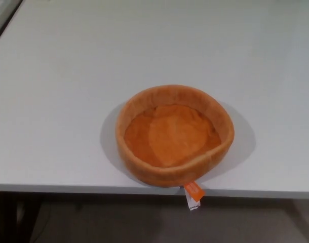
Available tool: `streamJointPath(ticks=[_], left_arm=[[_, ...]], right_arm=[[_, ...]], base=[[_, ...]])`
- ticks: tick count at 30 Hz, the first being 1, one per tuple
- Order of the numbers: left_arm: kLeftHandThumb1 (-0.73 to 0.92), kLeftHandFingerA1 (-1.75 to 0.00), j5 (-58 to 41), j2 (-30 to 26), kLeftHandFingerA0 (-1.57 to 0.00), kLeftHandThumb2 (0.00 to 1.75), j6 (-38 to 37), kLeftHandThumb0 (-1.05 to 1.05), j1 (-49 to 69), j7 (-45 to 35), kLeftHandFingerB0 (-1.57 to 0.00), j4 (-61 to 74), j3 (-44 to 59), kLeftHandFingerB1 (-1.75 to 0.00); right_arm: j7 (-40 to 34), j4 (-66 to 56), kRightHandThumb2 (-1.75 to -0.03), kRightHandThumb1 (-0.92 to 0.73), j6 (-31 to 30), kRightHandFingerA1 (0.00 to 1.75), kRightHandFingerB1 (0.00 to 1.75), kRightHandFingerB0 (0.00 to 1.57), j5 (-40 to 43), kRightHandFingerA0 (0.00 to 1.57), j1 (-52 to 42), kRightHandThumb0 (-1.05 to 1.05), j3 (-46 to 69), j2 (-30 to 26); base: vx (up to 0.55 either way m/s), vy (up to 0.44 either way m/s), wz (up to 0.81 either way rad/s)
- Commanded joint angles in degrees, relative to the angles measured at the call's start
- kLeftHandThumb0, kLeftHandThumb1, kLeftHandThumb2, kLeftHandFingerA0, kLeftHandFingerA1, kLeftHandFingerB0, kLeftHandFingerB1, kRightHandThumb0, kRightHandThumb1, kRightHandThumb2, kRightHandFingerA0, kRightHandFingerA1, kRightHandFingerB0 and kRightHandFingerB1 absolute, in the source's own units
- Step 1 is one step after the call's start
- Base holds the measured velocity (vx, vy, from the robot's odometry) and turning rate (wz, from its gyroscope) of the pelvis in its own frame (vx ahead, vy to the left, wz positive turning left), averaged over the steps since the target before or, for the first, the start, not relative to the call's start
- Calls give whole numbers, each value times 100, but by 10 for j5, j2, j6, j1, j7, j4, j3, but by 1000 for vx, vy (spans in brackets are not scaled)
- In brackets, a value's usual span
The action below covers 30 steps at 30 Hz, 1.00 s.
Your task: A soft plate is kept in the center of the table close to the robot and the robot uses its left hand to pick up the plate, turns it upside down and places it back on the table
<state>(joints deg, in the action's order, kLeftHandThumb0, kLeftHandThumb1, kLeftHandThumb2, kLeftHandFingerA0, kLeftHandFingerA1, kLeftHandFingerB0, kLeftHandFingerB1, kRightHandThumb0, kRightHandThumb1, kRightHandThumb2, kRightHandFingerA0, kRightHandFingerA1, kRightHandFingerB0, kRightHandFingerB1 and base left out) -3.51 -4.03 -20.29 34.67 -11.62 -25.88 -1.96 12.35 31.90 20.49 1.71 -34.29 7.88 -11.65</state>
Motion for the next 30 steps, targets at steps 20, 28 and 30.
streamJointPath(ticks=[20, 28, 30], left_arm=[[78, -43, -133, 16, -1, 117, -244, -92, 72, -144, -15, 78, 21, -37], [80, -43, -141, 25, -3, 118, -261, -99, 79, -146, -12, 93, 29, -36], [91, -34, -147, 26, -12, 70, -257, -97, 76, -149, -15, 103, 30, -26]], right_arm=[[152, -23, -105, -67, 278, 54, 46, 23, 125, 38, -49, -68, 62, -17], [163, -22, -73, -75, 290, 38, 37, 34, 126, 40, -52, -77, 68, -17], [169, -16, -73, -75, 290, 38, 37, 34, 135, 40, -47, -76, 68, -14]], base=[[0, 0, 0], [0, 0, 0], [0, 0, 0]])
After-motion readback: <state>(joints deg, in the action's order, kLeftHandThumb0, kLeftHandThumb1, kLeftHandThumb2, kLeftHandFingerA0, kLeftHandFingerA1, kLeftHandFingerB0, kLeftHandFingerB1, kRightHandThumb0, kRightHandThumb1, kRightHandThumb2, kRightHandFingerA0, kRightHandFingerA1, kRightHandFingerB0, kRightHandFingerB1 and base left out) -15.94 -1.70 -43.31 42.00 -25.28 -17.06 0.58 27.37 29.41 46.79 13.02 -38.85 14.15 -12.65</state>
